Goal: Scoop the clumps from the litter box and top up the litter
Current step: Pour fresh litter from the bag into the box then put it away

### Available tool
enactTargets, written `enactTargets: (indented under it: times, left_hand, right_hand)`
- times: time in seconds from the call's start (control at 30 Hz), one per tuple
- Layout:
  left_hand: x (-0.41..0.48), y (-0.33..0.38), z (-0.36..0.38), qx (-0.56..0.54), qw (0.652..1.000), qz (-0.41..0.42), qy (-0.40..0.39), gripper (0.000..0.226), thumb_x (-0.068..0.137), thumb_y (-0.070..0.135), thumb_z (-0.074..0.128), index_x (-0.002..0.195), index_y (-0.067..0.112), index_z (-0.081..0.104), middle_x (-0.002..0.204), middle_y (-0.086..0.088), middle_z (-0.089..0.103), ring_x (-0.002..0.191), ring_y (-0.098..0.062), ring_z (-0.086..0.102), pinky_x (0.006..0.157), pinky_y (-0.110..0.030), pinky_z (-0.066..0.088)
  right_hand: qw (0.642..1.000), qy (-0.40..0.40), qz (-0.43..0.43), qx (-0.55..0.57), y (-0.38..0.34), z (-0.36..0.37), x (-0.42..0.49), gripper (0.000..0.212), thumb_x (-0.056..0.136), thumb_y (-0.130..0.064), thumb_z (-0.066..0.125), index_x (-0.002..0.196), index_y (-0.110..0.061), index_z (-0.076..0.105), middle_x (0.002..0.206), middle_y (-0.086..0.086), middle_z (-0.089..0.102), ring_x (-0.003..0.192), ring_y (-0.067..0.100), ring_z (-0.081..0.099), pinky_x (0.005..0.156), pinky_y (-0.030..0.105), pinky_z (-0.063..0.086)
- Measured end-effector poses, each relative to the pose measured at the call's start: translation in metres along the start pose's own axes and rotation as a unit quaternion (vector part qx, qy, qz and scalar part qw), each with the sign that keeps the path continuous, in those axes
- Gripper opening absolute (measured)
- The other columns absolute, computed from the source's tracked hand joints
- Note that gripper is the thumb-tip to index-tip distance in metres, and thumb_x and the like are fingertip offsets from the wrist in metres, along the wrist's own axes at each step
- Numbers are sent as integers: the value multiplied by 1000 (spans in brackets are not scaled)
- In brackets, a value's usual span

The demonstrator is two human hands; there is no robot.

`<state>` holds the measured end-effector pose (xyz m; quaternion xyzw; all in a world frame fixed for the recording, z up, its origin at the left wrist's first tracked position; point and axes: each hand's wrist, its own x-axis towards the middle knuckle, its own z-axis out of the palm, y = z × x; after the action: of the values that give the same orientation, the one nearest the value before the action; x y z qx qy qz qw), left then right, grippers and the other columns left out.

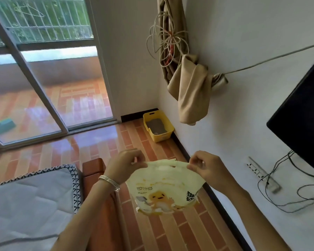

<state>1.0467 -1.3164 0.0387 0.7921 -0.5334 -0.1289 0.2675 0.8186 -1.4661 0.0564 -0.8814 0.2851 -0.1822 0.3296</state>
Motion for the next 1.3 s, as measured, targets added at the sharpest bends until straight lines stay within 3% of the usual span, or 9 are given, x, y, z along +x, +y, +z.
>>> enactTargets:
  times: [0.2, 0.43, 0.57, 0.8, 0.97, 1.17, 1.3]
  left_hand:
    - [49, -48, -20, 4, 1000, 13, -4, 14, 78, 32, 70, 72, 31, 58, 74, 19, 54, 69, 0, 49, 57, -23, 42]
    - [119, -98, -26, 15, 1000, -4, -12, 13, 80, 33, 69, 73, 32, 57, 74, 21, 54, 71, -1, 51, 63, -27, 49]
    - [165, -121, -31, 16, 999, -19, -22, 15, 79, 31, 69, 72, 32, 56, 74, 20, 54, 70, -1, 50, 59, -22, 43]
    - [258, -162, -47, 26, 998, -39, -39, 23, 79, 29, 69, 68, 37, 51, 70, 21, 52, 67, 3, 46, 57, -24, 45]
    - [308, -185, -54, 28, 999, -37, -29, 8, 81, 26, 68, 75, 26, 62, 74, 19, 52, 67, 1, 45, 59, -28, 49]
    - [363, -221, -68, 39, 999, -16, -35, 7, 80, 26, 69, 76, 24, 64, 75, 17, 53, 68, -3, 46, 54, -20, 41]
    - [402, -250, -82, 16, 999, 12, -44, 14, 78, 23, 71, 70, 26, 60, 72, 17, 52, 65, -4, 47, 55, -26, 45]
  right_hand:
    - [1000, -10, 25, -3, -2, 28, 57, 12, 80, -21, 71, 76, -20, 60, 75, -11, 60, 75, 9, 56, 65, 19, 45]
    - [999, -30, 16, -2, 14, 52, 144, 11, 80, -24, 70, 78, -20, 60, 77, -10, 61, 76, 10, 58, 68, 28, 52]
    - [1000, -21, 18, 9, 27, 60, 205, 10, 80, -23, 70, 79, -18, 61, 78, -8, 61, 77, 11, 58, 69, 31, 53]
    - [999, -27, 27, 21, 48, 75, 309, 12, 79, -24, 72, 77, -19, 61, 78, -6, 61, 74, 10, 57, 66, 24, 49]
    - [998, -47, 33, 20, 57, 83, 362, 12, 79, -21, 72, 75, -18, 60, 78, -7, 60, 75, 4, 54, 64, 9, 40]
    - [998, -38, 43, 15, 58, 98, 418, 11, 80, -22, 71, 77, -20, 60, 80, -8, 60, 77, 3, 55, 64, 7, 41]
    - [999, -12, 50, 11, 52, 112, 453, 11, 81, -23, 70, 78, -21, 59, 79, -11, 59, 77, 5, 55, 64, 9, 41]
